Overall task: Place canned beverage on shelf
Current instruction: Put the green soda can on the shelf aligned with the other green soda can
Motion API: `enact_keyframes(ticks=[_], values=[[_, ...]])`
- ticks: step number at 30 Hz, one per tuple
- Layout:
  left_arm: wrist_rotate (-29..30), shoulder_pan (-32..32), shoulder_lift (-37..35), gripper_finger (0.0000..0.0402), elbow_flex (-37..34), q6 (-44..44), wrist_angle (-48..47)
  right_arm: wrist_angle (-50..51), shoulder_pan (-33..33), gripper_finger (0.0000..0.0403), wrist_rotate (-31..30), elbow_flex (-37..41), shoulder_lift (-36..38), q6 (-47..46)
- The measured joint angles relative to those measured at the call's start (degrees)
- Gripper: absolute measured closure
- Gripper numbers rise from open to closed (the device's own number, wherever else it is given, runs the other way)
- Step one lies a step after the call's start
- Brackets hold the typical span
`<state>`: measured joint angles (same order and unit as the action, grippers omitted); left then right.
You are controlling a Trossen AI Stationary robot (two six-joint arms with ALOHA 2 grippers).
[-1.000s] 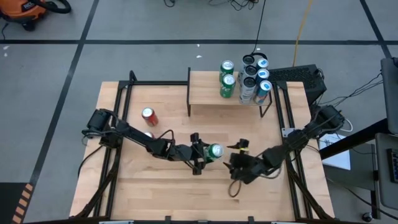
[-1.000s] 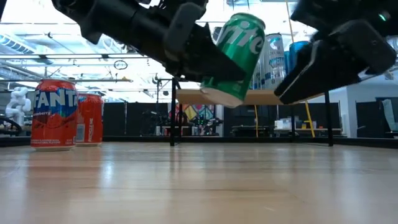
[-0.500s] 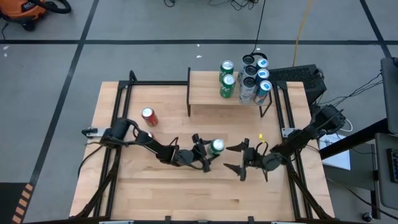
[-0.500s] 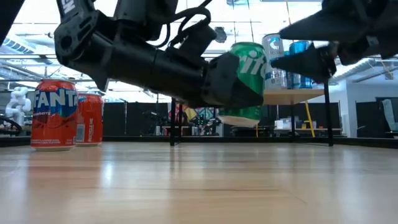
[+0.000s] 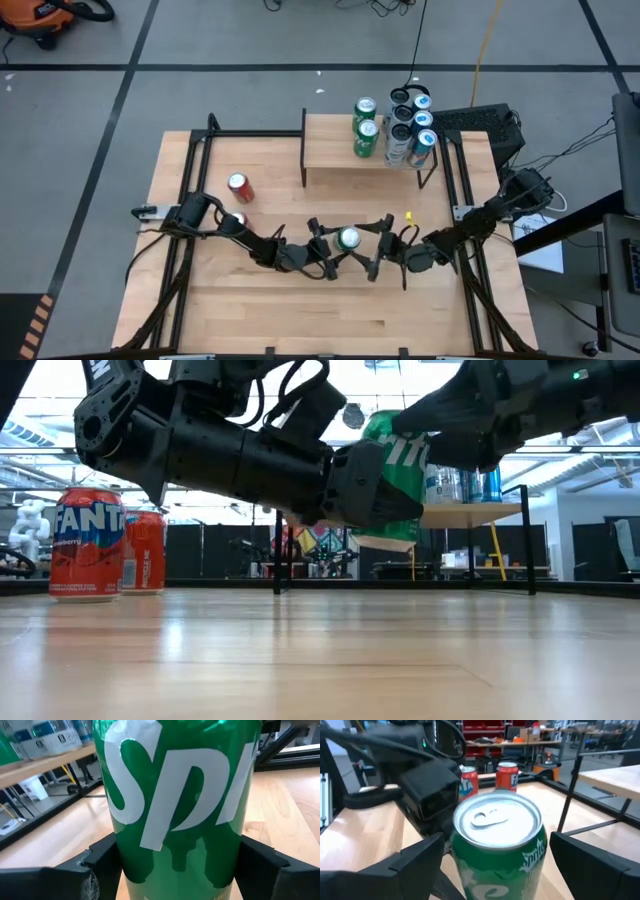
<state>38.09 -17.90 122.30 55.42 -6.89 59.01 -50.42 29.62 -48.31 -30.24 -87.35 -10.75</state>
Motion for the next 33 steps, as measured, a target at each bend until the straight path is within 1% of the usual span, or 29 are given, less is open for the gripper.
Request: enact_keyframes(ticks=[4,8,12,18,21,25,27,30,33], values=[[1.54,-0.24,0.0,0.0111,0.02,-1.12,1.06,3.52,-0.81,0.0053,0.64,-1.53,-0.02,-0.46],[2.05,-0.24,0.0,0.0111,0.02,-1.11,0.99,7.19,-2.4,0.0068,3.14,-3.46,-0.02,-0.54],[2.25,-0.24,0.02,0.0111,0.02,-1.11,0.98,10.54,-3.72,0.0082,4.36,-4.87,-0.02,-1.21],[2.69,-0.24,0.02,0.0111,0.0,-0.9,0.87,10.85,-4.16,0.0114,4.97,-4.96,0.03,-1.65],[2.69,-0.24,0.01,0.0108,0.0,-0.97,1.04,12.77,-4.2,0.0116,5.38,-4.96,1.42,-2.08],[3.8,-0.65,-1.79,0.008,0.04,-3.21,0.26,19.07,-4.57,0.0116,6.55,-5.08,6.35,-3.17],[6.66,-0.97,-3.32,0.0059,0.07,-4.77,0.22,23.01,-5.06,0.0116,6.11,-5.14,10.21,-3.64],[10.49,-1.24,-6.18,0.0033,0.07,-5.57,-1.18,32.23,-6.53,0.0116,5.8,-4.94,16.88,-3.56],[12.01,-1.13,-8.82,0.0015,0.07,-5.6,-5.37,37.3,-8.8,0.0116,5.31,-4.94,23.29,-3.56]])
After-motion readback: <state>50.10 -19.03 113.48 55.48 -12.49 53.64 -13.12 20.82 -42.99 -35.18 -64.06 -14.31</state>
